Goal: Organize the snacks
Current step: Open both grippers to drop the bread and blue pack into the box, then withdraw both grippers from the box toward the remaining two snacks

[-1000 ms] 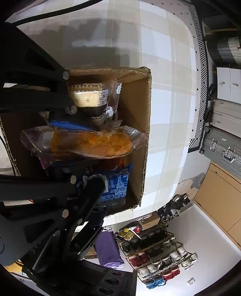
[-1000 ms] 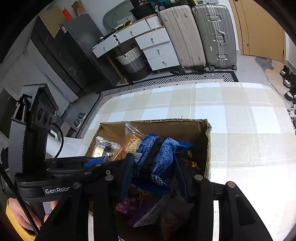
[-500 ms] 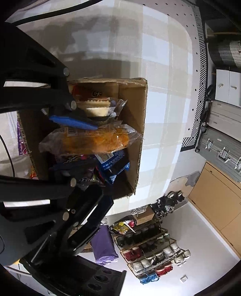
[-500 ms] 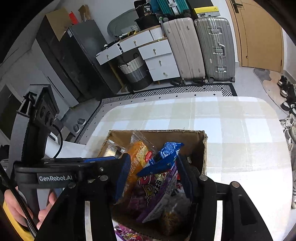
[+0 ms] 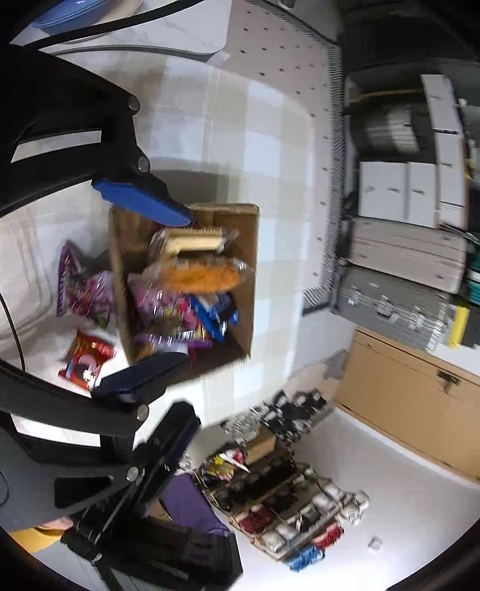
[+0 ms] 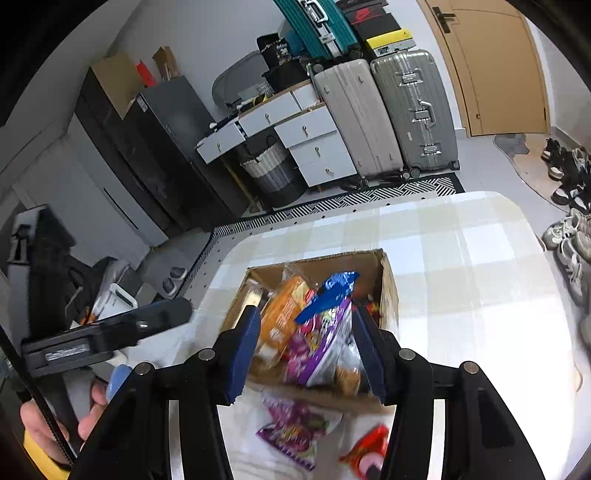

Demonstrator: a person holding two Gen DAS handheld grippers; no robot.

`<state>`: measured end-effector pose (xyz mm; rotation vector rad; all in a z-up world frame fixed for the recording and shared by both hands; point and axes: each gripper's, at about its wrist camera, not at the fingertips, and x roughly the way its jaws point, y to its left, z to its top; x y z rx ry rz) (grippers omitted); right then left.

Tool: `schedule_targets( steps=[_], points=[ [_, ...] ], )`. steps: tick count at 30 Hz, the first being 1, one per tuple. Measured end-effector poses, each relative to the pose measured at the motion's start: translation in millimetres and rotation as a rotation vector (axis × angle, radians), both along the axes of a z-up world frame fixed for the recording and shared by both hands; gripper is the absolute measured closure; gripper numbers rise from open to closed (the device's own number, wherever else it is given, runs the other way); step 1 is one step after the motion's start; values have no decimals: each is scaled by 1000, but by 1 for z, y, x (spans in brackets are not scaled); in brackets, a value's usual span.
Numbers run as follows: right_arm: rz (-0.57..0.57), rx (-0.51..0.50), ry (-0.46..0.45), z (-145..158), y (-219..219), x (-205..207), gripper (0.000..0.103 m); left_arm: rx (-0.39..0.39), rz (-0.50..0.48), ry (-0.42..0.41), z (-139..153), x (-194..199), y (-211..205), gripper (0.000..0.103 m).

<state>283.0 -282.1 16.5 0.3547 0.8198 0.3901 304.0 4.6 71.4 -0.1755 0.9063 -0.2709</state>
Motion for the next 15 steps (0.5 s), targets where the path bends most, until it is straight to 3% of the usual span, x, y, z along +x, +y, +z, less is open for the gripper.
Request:
schedule_targets(
  steps=[2, 5, 7, 11, 14, 15],
  points=[
    [0, 3, -17, 8, -2, -17, 50, 63, 14, -62, 19, -26, -7, 33],
    [13, -26, -70, 29, -1, -50, 47, 147, 34, -160, 46, -68, -18, 24],
    [13, -50, -116, 44, 1, -71, 29, 164, 49, -236, 65, -101, -24, 20],
    [10, -74, -188, 68, 0, -114, 25, 176, 93, -326, 93, -161, -28, 20],
    [6, -75, -211, 81, -1, -147, 10, 182, 120, -389, 110, -203, -27, 12],
    [-8, -87, -220, 83, -2, -157, 9, 186, 132, -410, 115, -216, -27, 4]
  ],
)
